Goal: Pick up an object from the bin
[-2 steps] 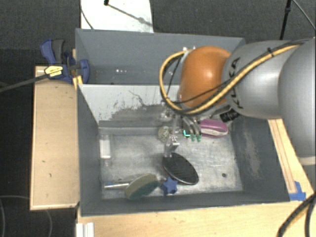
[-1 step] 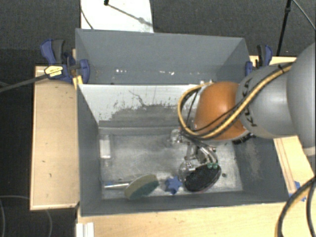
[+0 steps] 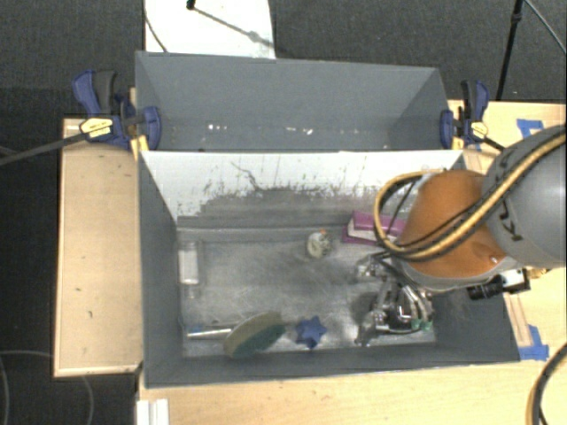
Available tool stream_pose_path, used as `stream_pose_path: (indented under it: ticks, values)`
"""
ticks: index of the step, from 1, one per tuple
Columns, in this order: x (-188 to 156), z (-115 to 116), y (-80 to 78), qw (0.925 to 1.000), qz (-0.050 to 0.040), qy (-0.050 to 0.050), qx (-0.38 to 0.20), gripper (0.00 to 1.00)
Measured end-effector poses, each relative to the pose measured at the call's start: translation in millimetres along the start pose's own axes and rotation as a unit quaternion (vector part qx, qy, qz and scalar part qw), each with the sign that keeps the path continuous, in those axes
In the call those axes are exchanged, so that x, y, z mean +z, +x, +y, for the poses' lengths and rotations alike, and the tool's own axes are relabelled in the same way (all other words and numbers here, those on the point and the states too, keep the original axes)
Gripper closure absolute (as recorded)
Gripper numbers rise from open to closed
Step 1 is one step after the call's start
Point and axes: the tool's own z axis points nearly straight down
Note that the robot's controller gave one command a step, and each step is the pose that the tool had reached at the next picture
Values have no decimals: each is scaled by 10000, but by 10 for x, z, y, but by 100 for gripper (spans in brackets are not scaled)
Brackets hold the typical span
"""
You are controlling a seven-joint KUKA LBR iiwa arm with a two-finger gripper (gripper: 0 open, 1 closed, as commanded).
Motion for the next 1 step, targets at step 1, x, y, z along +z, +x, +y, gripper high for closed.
stream_pose_path:
  ticks: [1]
  values:
    - [4, -901, -75, 9998, -19, 11, -218, 0]
